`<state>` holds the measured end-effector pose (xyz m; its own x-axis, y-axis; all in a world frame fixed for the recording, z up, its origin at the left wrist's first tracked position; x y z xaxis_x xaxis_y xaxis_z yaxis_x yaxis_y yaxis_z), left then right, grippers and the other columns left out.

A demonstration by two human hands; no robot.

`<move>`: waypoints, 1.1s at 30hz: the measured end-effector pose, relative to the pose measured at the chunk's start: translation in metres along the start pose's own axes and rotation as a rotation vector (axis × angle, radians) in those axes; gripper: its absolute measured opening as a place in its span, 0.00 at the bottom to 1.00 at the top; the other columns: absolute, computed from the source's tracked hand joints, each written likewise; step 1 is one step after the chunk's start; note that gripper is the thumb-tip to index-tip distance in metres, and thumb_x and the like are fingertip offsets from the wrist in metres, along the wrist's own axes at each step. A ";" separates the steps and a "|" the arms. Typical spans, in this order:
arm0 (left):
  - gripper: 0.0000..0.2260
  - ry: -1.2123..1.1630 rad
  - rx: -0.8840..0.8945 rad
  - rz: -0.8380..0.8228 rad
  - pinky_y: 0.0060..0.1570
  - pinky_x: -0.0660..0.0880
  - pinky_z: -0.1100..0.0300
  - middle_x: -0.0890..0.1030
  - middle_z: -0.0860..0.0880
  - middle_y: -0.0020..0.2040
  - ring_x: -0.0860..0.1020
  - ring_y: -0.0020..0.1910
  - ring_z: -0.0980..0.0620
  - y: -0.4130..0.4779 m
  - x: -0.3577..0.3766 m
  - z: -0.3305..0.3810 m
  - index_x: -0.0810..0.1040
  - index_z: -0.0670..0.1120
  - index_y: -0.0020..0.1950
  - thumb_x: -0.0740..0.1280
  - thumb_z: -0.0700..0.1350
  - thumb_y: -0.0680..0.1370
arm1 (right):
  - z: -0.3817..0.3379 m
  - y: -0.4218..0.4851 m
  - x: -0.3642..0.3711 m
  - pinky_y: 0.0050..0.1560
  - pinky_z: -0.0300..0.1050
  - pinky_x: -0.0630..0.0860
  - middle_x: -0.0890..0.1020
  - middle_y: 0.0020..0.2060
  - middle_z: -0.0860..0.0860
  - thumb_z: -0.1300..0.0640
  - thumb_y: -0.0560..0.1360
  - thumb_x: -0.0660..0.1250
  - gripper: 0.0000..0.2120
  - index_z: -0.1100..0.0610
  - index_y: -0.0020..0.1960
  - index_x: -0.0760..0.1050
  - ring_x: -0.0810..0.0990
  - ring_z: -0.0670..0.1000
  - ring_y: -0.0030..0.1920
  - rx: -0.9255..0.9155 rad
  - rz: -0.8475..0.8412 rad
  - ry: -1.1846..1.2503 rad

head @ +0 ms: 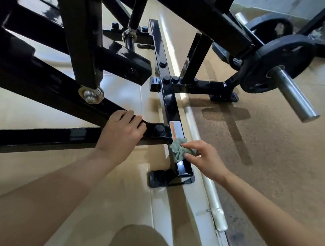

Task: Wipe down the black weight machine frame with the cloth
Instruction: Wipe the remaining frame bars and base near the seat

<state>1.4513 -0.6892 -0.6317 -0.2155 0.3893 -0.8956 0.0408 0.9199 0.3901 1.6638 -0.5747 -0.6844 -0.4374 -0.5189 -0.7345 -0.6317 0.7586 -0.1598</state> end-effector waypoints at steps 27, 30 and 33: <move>0.13 0.036 0.040 -0.206 0.59 0.68 0.47 0.80 0.47 0.51 0.76 0.57 0.41 0.000 -0.009 0.004 0.79 0.45 0.53 0.57 0.35 0.77 | -0.057 -0.046 0.063 0.51 0.50 0.76 0.81 0.44 0.45 0.54 0.71 0.73 0.03 0.50 0.41 0.86 0.74 0.53 0.57 -0.686 -0.234 -0.629; 0.14 0.048 0.047 -0.230 0.62 0.68 0.47 0.79 0.47 0.53 0.75 0.59 0.42 -0.001 -0.013 0.005 0.79 0.45 0.57 0.58 0.36 0.76 | -0.058 -0.049 0.058 0.53 0.46 0.77 0.82 0.47 0.45 0.53 0.73 0.73 0.03 0.51 0.45 0.86 0.75 0.52 0.58 -0.697 -0.256 -0.623; 0.14 0.063 0.058 -0.246 0.65 0.67 0.47 0.78 0.46 0.56 0.74 0.61 0.41 -0.003 -0.014 0.004 0.78 0.45 0.60 0.62 0.37 0.76 | -0.060 -0.042 0.042 0.51 0.43 0.77 0.83 0.50 0.48 0.55 0.75 0.71 0.05 0.54 0.47 0.85 0.76 0.51 0.53 -0.595 -0.185 -0.567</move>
<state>1.4585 -0.6972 -0.6212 -0.2857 0.1512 -0.9463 0.0347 0.9885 0.1475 1.6337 -0.6520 -0.6695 -0.0063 -0.2178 -0.9760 -0.9630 0.2643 -0.0527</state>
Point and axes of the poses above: each hand's wrist, its own y-axis towards the middle knuckle, its own x-axis out of the palm, z = x × y, the point moved 8 cm from there along y, towards the middle knuckle
